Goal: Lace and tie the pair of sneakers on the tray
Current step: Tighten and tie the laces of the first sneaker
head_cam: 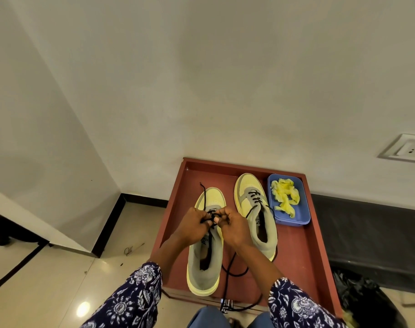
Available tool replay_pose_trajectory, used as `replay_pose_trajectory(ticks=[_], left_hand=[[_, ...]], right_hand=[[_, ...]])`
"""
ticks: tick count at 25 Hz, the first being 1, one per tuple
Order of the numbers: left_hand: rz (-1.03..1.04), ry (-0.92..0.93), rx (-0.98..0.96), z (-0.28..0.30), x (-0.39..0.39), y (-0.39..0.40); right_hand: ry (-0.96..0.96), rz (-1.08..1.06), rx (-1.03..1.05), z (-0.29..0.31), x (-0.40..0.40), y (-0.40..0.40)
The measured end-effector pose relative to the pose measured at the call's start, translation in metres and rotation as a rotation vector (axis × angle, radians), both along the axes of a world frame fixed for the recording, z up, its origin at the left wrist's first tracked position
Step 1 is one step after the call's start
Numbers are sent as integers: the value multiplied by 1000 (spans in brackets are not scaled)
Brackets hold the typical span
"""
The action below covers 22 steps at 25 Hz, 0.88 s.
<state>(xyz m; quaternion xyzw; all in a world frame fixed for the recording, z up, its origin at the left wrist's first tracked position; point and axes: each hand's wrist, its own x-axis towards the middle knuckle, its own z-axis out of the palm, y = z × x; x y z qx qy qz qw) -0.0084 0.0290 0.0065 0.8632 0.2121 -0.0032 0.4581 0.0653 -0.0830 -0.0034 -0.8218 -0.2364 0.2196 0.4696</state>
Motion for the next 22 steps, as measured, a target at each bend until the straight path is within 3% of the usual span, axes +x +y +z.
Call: replay_pose_trajectory(ticks=[9, 13, 22], left_hand=[[90, 266, -162, -33, 5, 14], [7, 198, -216, -5, -5, 6], [177, 75, -151, -2, -13, 8]], right_hand=[[78, -27, 0, -5, 2, 3], [104, -36, -8, -6, 3, 2], [123, -75, -47, -9, 2, 1]])
